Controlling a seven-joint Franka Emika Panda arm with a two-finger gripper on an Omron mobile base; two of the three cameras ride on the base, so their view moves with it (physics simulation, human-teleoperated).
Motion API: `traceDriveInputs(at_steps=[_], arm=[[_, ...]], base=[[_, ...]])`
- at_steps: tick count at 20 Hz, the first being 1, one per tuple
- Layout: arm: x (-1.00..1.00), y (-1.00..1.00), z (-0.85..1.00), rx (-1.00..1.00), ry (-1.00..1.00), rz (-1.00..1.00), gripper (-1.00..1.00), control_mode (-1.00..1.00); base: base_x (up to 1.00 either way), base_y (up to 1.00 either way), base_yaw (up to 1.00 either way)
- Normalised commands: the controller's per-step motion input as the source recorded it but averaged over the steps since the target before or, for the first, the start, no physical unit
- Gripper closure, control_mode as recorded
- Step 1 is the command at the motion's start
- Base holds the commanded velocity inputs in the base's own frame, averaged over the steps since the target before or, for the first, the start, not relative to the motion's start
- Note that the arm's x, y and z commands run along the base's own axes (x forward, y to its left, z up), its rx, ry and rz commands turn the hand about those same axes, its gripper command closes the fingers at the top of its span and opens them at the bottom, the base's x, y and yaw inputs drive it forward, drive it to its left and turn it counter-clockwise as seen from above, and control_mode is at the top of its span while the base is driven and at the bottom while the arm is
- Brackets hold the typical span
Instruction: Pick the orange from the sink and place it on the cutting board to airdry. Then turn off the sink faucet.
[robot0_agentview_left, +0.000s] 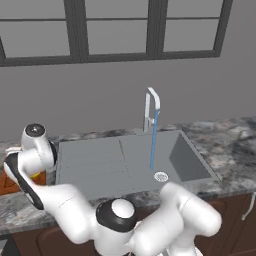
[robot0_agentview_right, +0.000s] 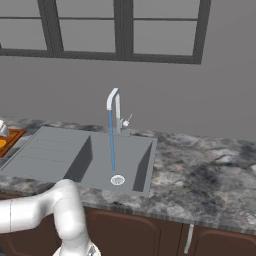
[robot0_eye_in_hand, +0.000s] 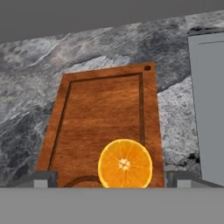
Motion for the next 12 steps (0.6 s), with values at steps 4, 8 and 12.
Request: traceDriveInputs(at_steps=[4, 8, 12], arm=[[-0.53, -0.61, 0.41, 0.09, -0.15, 0.09, -1.0, -1.0], [-0.6, -0.65, 0.5, 0.08, -0.16, 0.08, -1.0, -1.0], [-0.54, -0.72, 0.61, 0.15, -0.09, 0.08, -1.0, -1.0]], base=[[0.0, 0.0, 0.0], [0.0, 0.0, 0.0], [0.0, 0.0, 0.0]])
